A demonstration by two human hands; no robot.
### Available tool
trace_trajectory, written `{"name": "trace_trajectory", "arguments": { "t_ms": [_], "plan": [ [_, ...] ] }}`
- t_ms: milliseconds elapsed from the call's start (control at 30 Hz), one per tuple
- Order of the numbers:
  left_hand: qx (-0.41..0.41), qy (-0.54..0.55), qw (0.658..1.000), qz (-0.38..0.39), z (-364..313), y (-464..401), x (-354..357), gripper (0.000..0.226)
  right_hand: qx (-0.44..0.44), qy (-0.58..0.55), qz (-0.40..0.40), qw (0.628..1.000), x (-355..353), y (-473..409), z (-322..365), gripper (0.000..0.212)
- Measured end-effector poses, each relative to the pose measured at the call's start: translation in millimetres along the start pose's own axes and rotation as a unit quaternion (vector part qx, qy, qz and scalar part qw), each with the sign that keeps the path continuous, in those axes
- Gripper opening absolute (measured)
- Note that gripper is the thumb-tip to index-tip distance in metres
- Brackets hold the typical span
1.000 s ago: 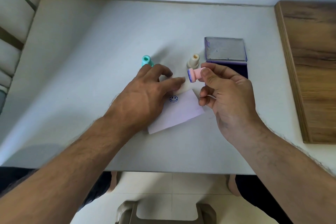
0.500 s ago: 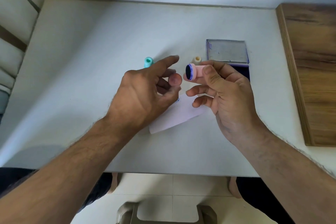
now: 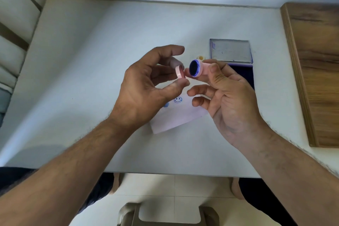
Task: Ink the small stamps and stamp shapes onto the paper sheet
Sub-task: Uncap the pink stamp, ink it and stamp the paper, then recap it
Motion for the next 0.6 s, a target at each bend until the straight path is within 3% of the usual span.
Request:
{"name": "trace_trajectory", "arguments": {
  "t_ms": [267, 600],
  "plan": [
    [-0.027, 0.072, 0.997, -0.026, -2.7, -2.5, -7.3, 0.049, -0.004, 0.004, 0.002, 1.000, -0.6, -1.2, 2.0, 0.047],
    [-0.018, 0.052, 0.998, -0.008, -0.7, -3.4, -6.3, 0.036, -0.006, 0.030, 0.003, 1.000, -0.3, -1.8, -0.8, 0.035]
  ]
}}
Point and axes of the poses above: each hand's wrist, its own y-axis away from the middle knuckle, its own x-axis out of the palm, z = x × y, the point moved 8 cm from there along -y, towards the middle knuckle, and after that the axes turned 7 degrees about -y, right-handed, at the moved point
